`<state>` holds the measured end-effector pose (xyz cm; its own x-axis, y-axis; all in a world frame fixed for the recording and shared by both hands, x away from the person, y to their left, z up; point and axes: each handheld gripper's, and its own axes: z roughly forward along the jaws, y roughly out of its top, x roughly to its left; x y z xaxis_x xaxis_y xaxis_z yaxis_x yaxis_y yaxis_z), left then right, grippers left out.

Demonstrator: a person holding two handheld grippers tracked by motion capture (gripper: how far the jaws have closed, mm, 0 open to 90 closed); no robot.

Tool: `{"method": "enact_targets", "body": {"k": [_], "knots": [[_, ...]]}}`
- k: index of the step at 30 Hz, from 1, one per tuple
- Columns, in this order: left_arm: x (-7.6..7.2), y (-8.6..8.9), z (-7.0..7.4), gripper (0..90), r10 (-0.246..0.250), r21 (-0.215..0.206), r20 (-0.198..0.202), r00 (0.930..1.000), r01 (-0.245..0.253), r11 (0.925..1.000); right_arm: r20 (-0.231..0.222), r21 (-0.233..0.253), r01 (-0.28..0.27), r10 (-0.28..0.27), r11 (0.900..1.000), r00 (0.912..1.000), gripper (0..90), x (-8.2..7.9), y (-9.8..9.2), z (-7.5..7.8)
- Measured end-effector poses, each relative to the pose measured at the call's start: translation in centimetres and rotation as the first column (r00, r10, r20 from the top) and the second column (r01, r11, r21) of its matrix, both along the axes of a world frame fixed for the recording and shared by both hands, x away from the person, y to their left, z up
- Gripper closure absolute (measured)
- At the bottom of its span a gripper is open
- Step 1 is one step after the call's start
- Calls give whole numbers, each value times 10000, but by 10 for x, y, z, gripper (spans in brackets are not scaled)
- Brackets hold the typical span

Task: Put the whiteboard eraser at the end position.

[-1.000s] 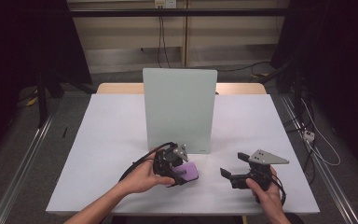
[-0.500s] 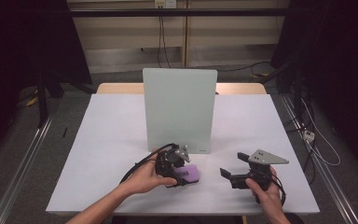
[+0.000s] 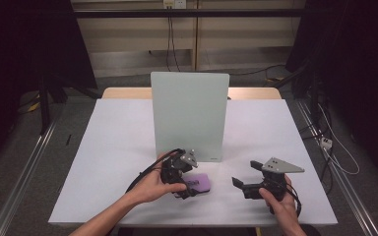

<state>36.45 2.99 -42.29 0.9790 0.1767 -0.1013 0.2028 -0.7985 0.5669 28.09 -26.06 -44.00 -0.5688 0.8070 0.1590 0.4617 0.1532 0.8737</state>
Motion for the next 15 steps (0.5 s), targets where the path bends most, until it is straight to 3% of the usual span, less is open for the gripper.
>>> {"method": "enact_targets", "body": {"k": [4, 7, 10, 15], "knots": [[2, 6, 8, 64, 477, -440, 254, 9985, -465, 9979, 2, 9, 30, -30, 10000, 10000, 59, 0, 0, 0], [4, 12, 13, 63, 886, -975, 219, 9958, -861, 9915, 1, 0, 38, -38, 10000, 10000, 59, 0, 0, 0], [6, 17, 16, 65, 1075, -1096, 416, 9933, -1024, 9887, -15, -5, 69, -69, 10000, 10000, 58, 0, 0, 0], [7, 27, 23, 65, 1877, -1856, 593, 9804, -1740, 9671, -9, -29, 88, -88, 10000, 10000, 58, 0, 0, 0]]}}
